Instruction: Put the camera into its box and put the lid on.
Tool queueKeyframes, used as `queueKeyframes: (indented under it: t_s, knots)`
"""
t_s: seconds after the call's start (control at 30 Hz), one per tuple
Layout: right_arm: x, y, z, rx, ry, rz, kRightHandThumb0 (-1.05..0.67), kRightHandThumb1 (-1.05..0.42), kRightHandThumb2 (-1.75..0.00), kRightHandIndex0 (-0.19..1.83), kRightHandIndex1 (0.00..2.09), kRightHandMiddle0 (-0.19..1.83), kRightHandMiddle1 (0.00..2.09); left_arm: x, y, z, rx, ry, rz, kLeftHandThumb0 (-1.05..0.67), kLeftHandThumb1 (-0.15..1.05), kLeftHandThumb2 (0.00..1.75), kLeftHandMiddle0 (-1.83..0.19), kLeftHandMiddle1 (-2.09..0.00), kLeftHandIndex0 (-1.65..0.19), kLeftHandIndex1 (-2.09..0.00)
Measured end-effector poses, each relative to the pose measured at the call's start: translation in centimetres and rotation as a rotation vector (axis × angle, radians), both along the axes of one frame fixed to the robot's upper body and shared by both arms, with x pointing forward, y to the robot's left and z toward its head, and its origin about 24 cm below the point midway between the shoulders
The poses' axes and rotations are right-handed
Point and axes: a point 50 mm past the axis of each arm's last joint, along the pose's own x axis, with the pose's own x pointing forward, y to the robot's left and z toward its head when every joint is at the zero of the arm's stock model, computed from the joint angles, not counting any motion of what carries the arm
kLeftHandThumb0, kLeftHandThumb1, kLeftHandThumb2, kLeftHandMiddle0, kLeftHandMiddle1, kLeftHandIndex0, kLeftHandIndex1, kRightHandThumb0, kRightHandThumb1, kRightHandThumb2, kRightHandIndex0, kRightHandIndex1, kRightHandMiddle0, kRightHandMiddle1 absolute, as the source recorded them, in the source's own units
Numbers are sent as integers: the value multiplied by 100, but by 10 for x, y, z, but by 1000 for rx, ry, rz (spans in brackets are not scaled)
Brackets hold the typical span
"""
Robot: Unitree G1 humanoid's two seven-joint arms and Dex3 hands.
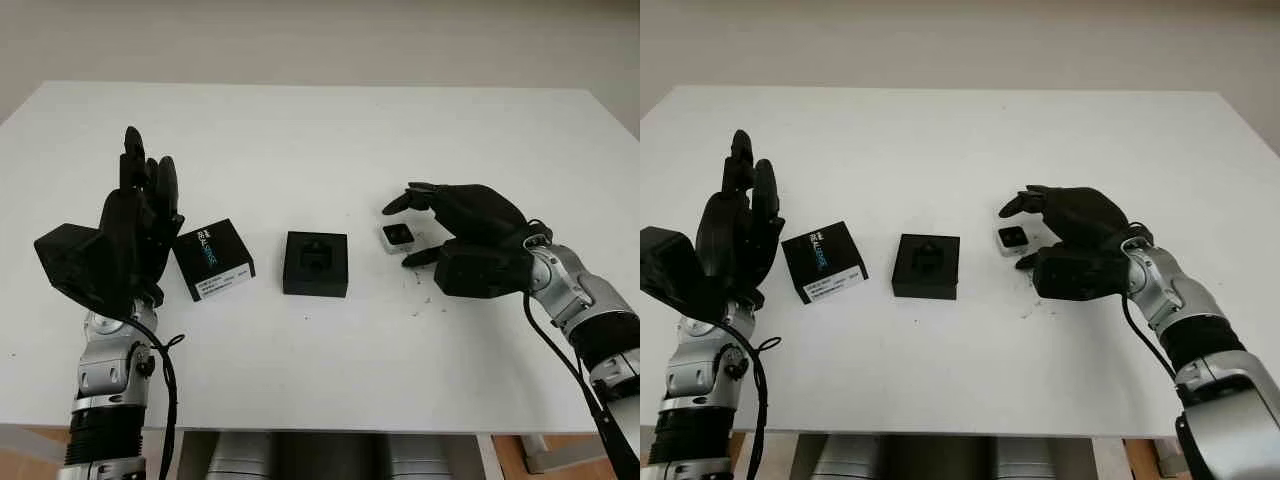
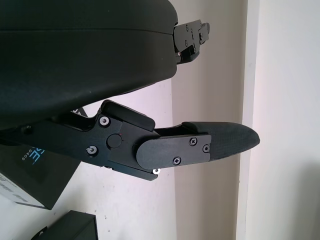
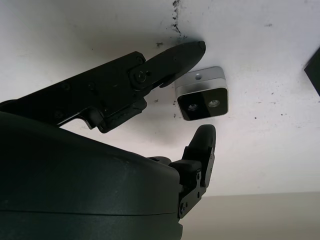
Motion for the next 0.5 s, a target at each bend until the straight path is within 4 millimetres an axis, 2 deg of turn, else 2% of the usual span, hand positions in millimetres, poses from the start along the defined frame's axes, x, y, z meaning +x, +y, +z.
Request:
queueKeyframes:
  t_s: [0.5]
  knots:
    - [0,0,-3,-8,3,0,-50,-86,-5,28,6,21,101,-3,1,0,8,-4,11,-74,105,48,18,-6,17,-6]
